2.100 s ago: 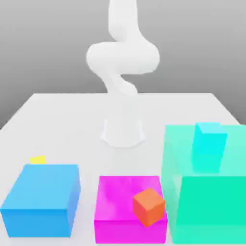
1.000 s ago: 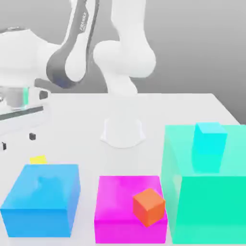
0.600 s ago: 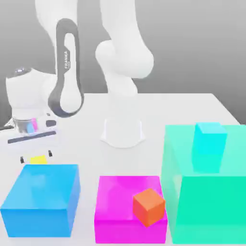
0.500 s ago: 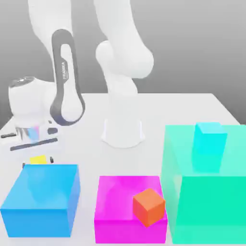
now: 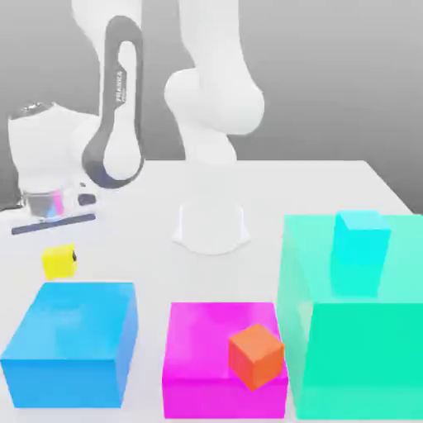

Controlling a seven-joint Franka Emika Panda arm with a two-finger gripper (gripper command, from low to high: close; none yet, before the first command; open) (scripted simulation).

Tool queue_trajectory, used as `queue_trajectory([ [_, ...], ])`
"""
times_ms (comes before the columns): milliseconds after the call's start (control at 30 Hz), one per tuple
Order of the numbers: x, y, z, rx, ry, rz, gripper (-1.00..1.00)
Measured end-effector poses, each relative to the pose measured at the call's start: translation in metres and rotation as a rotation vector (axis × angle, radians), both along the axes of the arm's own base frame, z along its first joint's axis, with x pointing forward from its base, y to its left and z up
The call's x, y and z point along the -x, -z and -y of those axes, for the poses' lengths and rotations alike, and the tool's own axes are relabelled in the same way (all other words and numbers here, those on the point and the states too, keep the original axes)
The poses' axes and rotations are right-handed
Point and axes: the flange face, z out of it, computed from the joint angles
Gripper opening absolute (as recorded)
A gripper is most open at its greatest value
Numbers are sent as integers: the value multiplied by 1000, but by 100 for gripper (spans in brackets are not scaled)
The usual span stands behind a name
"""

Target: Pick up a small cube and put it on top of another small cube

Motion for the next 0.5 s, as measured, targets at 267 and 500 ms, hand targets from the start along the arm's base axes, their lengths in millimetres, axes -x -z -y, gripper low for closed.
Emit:
queue_trajectory([
  [267,-140,-59,-85,17,-599,20,-100],
  [500,-221,-108,-228,19,-1157,10,-100],
])
